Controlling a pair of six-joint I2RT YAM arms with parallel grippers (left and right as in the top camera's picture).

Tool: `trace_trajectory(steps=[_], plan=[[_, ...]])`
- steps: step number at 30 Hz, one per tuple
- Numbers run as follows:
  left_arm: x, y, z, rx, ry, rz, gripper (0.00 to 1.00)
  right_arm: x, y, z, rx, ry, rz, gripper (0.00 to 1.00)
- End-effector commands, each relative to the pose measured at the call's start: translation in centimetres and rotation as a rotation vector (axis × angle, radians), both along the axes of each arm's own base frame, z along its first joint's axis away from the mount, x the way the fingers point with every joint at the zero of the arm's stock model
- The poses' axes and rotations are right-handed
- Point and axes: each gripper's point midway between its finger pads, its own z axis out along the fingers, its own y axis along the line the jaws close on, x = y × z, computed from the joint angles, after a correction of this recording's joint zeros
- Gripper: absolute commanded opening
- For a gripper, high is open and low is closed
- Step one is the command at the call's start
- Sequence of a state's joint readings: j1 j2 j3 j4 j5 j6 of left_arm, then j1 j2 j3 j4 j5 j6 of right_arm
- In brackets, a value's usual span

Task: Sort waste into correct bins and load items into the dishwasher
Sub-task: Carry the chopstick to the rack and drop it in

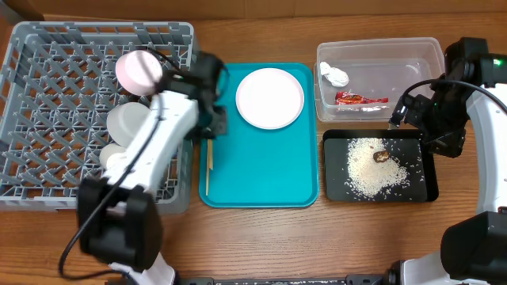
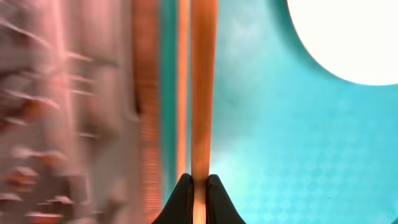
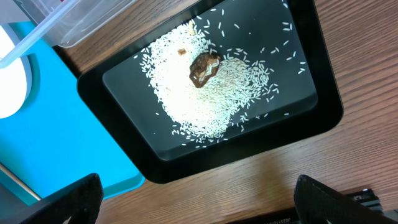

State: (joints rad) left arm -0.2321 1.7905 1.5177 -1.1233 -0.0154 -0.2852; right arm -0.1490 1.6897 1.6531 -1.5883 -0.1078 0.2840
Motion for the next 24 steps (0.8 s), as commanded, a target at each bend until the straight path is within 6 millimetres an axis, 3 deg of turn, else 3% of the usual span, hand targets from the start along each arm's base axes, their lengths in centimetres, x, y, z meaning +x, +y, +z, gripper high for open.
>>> trace_trajectory(steps=[1, 9, 15, 16, 17, 18, 20, 24], plan=[[1.1, 2.3, 2.3, 0.027, -0.068, -0.082, 0.04, 0.3, 0.0, 1.4, -0.003, -0.055, 0.001, 1.0], [2.0, 7.1, 1.6, 0.06, -0.061, -0.069, 0.04, 0.3, 0.0, 1.4, -0.003, -0.057, 0.001, 1.0], [2.4, 7.9, -0.3, 0.059, -0.02, -0.049, 0.05, 0.3, -0.1, 1.4, -0.003, -0.057, 0.001, 1.0], [2.4, 7.9, -0.7, 0.059, -0.011, -0.049, 0.11, 0.3, -0.1, 1.4, -0.003, -0.057, 0.001, 1.0], [2.4, 7.9, -0.8, 0.059, -0.007, -0.049, 0.27, 0.3, -0.1, 1.4, -0.003, -0.057, 0.001, 1.0], [2.4, 7.9, -1.0, 0.058, -0.003, -0.049, 0.36, 0.3, -0.1, 1.4, -0.003, -0.057, 0.001, 1.0], [2.5, 7.8, -0.9, 0.054, -0.005, -0.049, 0.45, 0.3, -0.1, 1.4, -0.003, -0.058, 0.001, 1.0], [2.6, 6.9, -0.5, 0.005, -0.011, -0.059, 0.52, 0.4, -0.1, 1.4, -0.004, -0.059, 0.001, 1.0]])
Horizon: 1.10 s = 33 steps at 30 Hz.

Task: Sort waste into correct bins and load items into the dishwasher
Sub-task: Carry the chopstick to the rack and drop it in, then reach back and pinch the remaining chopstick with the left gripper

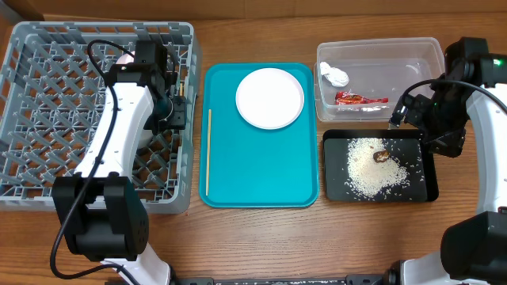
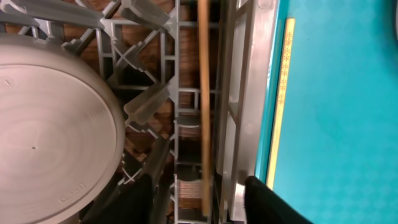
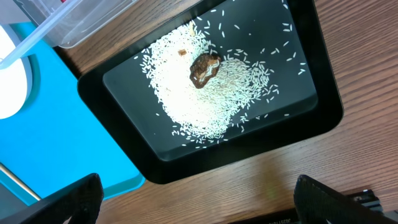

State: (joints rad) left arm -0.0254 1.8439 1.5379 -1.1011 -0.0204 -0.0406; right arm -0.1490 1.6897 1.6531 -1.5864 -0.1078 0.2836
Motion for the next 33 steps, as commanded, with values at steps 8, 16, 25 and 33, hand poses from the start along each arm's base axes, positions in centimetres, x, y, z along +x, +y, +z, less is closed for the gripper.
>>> trace_trajectory(steps=[8, 16, 25, 33], plan=[[0.1, -6.4, 2.6, -0.327, -0.018, -0.048, 0.57, 0.3, -0.1, 1.4, -0.003, -0.057, 0.001, 1.0], [-1.1, -8.9, 0.8, -0.206, 0.021, 0.002, 0.57, 0.4, -0.1, 1.4, -0.004, -0.061, 0.0, 1.0], [-3.5, -10.5, -4.9, -0.083, 0.036, 0.062, 0.63, 0.4, -0.1, 1.4, -0.004, -0.061, 0.0, 1.0], [-4.3, -9.6, -8.3, -0.052, 0.021, 0.076, 0.66, 0.4, -0.1, 1.4, -0.004, -0.061, 0.0, 1.0]])
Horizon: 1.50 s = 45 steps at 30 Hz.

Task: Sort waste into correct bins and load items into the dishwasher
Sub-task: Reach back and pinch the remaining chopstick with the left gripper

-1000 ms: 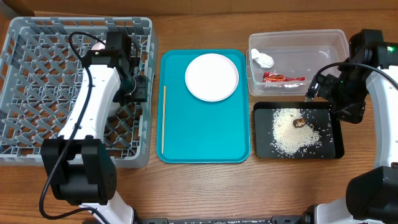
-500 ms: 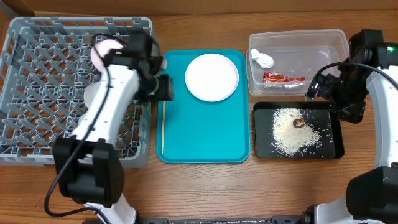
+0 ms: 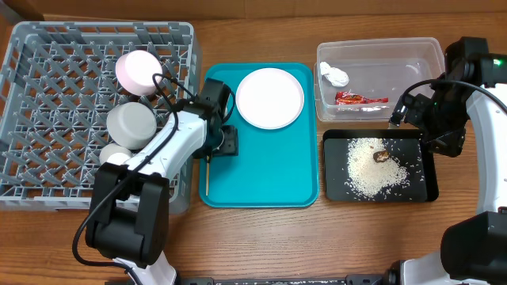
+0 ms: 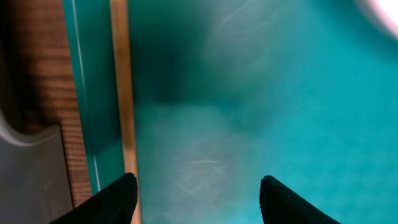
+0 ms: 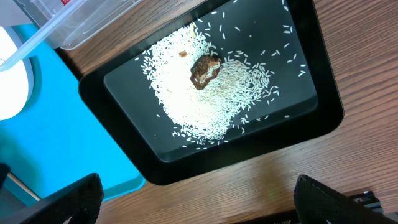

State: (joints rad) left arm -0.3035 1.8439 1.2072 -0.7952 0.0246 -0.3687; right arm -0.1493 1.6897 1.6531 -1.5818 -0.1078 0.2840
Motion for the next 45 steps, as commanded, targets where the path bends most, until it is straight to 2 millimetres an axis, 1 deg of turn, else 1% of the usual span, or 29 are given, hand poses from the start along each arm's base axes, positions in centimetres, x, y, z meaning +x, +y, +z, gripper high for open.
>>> trace_trajectory(steps=[1, 8, 13, 19, 20, 21, 23, 26, 27, 30, 31, 33, 36, 38, 41, 43, 45], plan=[[-0.1, 1.1, -0.2, 0.046, -0.018, 0.037, 0.66, 0.3, 0.0, 1.4, -0.003, -0.056, 0.001, 1.0], [-0.4, 1.2, -0.8, 0.052, -0.014, 0.038, 0.66, 0.3, 0.0, 1.4, -0.003, -0.056, 0.001, 1.0], [-0.9, 1.4, -1.8, 0.054, -0.008, 0.037, 0.68, 0.2, 0.0, 1.4, -0.002, -0.053, 0.001, 1.0], [-1.6, 1.6, -3.0, 0.059, 0.007, 0.037, 0.67, 0.2, 0.0, 1.4, -0.002, -0.053, 0.001, 1.0], [-1.7, 1.6, -3.1, 0.058, 0.007, 0.037, 0.64, 0.2, 0.0, 1.4, -0.002, -0.053, 0.001, 1.0], [-1.7, 1.6, -3.1, 0.058, 0.006, 0.037, 0.57, 0.2, 0.0, 1.4, -0.002, -0.053, 0.001, 1.0], [-1.6, 1.6, -3.1, 0.057, 0.004, 0.037, 0.42, 0.2, 0.0, 1.4, -0.002, -0.053, 0.001, 1.0], [-1.6, 1.4, -3.1, 0.043, 0.003, 0.036, 0.18, 0.2, 0.0, 1.4, -0.002, -0.053, 0.001, 1.0], [-1.6, 1.2, -3.1, 0.037, 0.005, 0.035, 0.13, 0.2, 0.0, 1.4, -0.002, -0.053, 0.001, 1.0], [-1.6, 0.9, -3.1, 0.015, 0.007, 0.032, 0.08, 0.2, 0.0, 1.4, -0.002, -0.052, 0.001, 1.0], [-1.6, 0.8, -3.0, 0.01, 0.007, 0.031, 0.04, 0.2, 0.0, 1.4, -0.002, -0.052, 0.001, 1.0], [-1.3, 0.4, -2.8, -0.006, 0.004, 0.029, 0.04, 0.2, 0.0, 1.4, -0.002, -0.053, 0.001, 1.0], [-0.6, 0.2, -1.8, -0.009, -0.008, 0.03, 0.04, 0.2, 0.0, 1.4, -0.003, -0.052, 0.001, 1.0], [0.2, 0.0, -0.3, -0.014, -0.023, 0.028, 0.04, 0.2, 0.0, 1.4, -0.002, -0.053, 0.001, 1.0], [1.9, -0.5, 3.0, -0.018, -0.064, -0.011, 0.04, 0.2, 0.0, 1.4, -0.002, -0.053, 0.001, 1.0], [3.3, -0.6, 5.8, -0.012, -0.105, -0.04, 0.04, 0.2, 0.0, 1.4, -0.003, -0.053, 0.001, 1.0], [4.5, -0.4, 8.5, 0.008, -0.146, -0.057, 0.04, 0.2, 0.0, 1.4, -0.003, -0.053, 0.001, 1.0]])
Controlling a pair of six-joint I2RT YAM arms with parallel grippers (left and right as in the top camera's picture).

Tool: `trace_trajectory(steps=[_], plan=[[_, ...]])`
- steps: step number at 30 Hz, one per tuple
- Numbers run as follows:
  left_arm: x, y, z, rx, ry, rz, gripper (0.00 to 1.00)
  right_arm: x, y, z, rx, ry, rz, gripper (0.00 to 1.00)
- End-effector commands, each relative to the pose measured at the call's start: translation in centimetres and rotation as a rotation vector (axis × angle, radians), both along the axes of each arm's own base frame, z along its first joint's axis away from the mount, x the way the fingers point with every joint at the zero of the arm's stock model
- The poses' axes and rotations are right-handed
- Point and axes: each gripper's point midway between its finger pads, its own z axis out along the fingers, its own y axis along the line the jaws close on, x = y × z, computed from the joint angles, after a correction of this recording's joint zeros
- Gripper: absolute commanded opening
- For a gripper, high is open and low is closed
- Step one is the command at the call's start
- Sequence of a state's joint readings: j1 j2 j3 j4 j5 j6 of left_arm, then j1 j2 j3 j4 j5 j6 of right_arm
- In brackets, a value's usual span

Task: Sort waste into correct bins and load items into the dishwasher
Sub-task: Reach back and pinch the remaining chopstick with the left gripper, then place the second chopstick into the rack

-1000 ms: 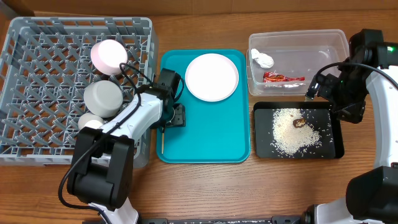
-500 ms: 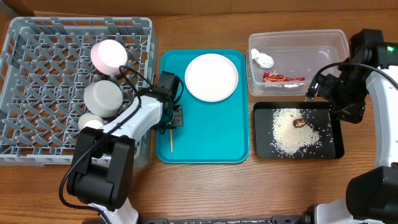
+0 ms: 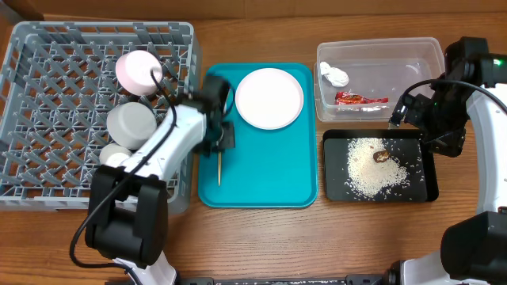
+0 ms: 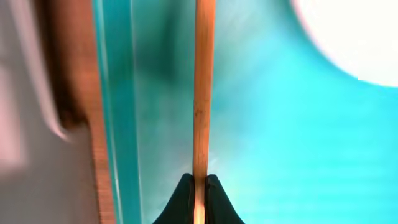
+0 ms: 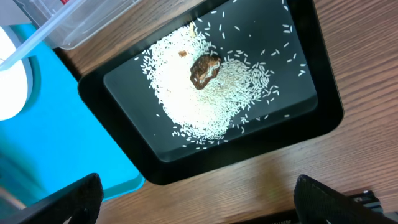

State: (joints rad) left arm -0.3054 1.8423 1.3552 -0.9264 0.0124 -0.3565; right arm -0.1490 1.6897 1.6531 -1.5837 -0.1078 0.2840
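Note:
My left gripper [image 4: 199, 182] is shut on a thin wooden chopstick [image 4: 203, 87] over the left side of the teal tray [image 4: 267, 155]. From overhead the chopstick [image 3: 219, 168] points toward the table's front, below the left gripper [image 3: 219, 136]. A white plate [image 3: 270, 97] lies at the back of the tray. The grey dish rack [image 3: 47, 47] on the left holds a pink cup [image 3: 139, 70] and a grey bowl [image 3: 131, 123]. My right gripper [image 5: 199, 208] hangs open above the near edge of the black tray [image 5: 124, 155].
The black tray [image 3: 337, 186] holds spilled rice and a brown scrap [image 3: 381, 156]. Behind it a clear plastic bin [image 3: 380, 47] contains a red wrapper [image 3: 360, 99] and a crumpled white tissue [image 3: 334, 75]. The rack's right wall runs beside the teal tray's left rim.
My left gripper was open over the chopstick at the tray's left edge; now it is shut on it, and the chopstick sits a little further right. The right arm has not moved.
First my left gripper held one chopstick at the tray's left edge while a second lay on the tray. Then it stood open over the rack with that chopstick in the rack. Then it was open over the second chopstick, which it now holds.

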Motion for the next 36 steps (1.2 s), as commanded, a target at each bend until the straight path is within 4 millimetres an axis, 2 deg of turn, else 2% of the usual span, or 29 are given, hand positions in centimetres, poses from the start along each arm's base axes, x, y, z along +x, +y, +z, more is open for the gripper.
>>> trace_trajectory(steps=[1, 3, 5, 9, 13, 17, 25, 27, 29, 32, 34, 36], plan=[[3.5, 0.2, 6.0, 0.007, -0.144, -0.052, 0.04, 0.3, 0.0, 1.4, -0.003, -0.054, 0.001, 1.0], [4.5, 0.8, 8.5, 0.025, -0.183, -0.082, 0.04, 0.3, 0.0, 1.4, -0.003, -0.054, 0.001, 1.0], [5.1, 1.6, 9.9, 0.043, -0.208, -0.123, 0.04, 0.3, 0.0, 1.4, -0.003, -0.054, 0.001, 1.0], [6.1, 5.0, 11.2, 0.108, -0.231, -0.086, 0.04, 0.3, 0.0, 1.4, -0.003, -0.055, 0.001, 1.0], [6.4, 8.1, 10.9, 0.118, -0.219, -0.013, 0.04, 0.3, 0.0, 1.4, -0.003, -0.056, 0.001, 1.0], [6.6, 10.1, 10.4, 0.121, -0.21, 0.017, 0.04, 0.4, -0.1, 1.4, -0.004, -0.058, 0.001, 1.0], [6.3, 10.9, 8.5, 0.128, -0.165, 0.025, 0.06, 0.4, 0.0, 1.4, -0.003, -0.058, 0.001, 1.0], [6.3, 10.9, 8.0, 0.128, -0.154, 0.024, 0.11, 0.4, -0.1, 1.4, -0.004, -0.058, 0.001, 1.0], [6.3, 10.9, 7.7, 0.129, -0.146, 0.024, 0.25, 0.4, -0.1, 1.4, -0.004, -0.059, 0.001, 1.0], [6.3, 10.9, 7.5, 0.128, -0.141, 0.024, 0.38, 0.4, -0.1, 1.4, -0.003, -0.059, 0.001, 1.0], [6.3, 10.9, 7.5, 0.128, -0.141, 0.024, 0.51, 0.4, -0.1, 1.4, -0.004, -0.059, 0.001, 1.0], [6.3, 10.6, 7.5, 0.114, -0.14, 0.021, 0.56, 0.4, -0.1, 1.4, -0.004, -0.059, 0.001, 1.0]])
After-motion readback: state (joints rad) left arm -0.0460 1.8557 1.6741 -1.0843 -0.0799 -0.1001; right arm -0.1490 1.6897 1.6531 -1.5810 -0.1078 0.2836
